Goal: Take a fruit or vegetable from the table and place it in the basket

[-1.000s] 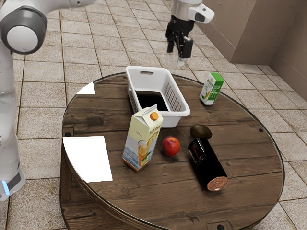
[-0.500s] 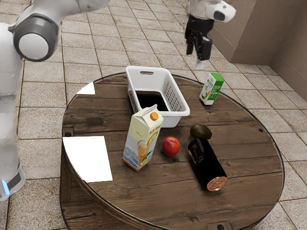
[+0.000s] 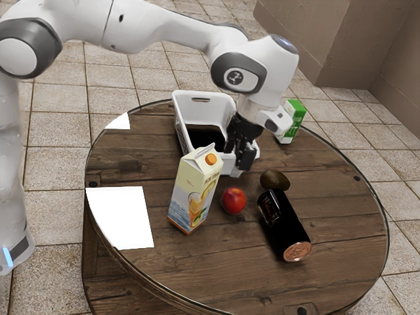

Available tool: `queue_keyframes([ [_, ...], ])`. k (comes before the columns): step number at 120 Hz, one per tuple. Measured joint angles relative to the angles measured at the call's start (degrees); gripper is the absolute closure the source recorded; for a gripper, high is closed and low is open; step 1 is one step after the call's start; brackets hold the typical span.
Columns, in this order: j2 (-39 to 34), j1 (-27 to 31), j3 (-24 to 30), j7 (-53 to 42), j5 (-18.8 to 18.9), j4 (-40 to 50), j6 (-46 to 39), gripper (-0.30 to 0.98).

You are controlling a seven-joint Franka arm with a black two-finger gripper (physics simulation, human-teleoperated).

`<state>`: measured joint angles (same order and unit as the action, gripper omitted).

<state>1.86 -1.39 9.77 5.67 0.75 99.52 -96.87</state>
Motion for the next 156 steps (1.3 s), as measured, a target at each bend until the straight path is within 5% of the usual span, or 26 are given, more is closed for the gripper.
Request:
queue_keyframes([
  [46, 0.6, -2.1, 0.6, 0.3, -0.7, 3.9, -10.5, 0.0],
  [156, 5.3, -0.3, 0.5, 0.8, -0.7, 8.0, -16.7, 0.0],
])
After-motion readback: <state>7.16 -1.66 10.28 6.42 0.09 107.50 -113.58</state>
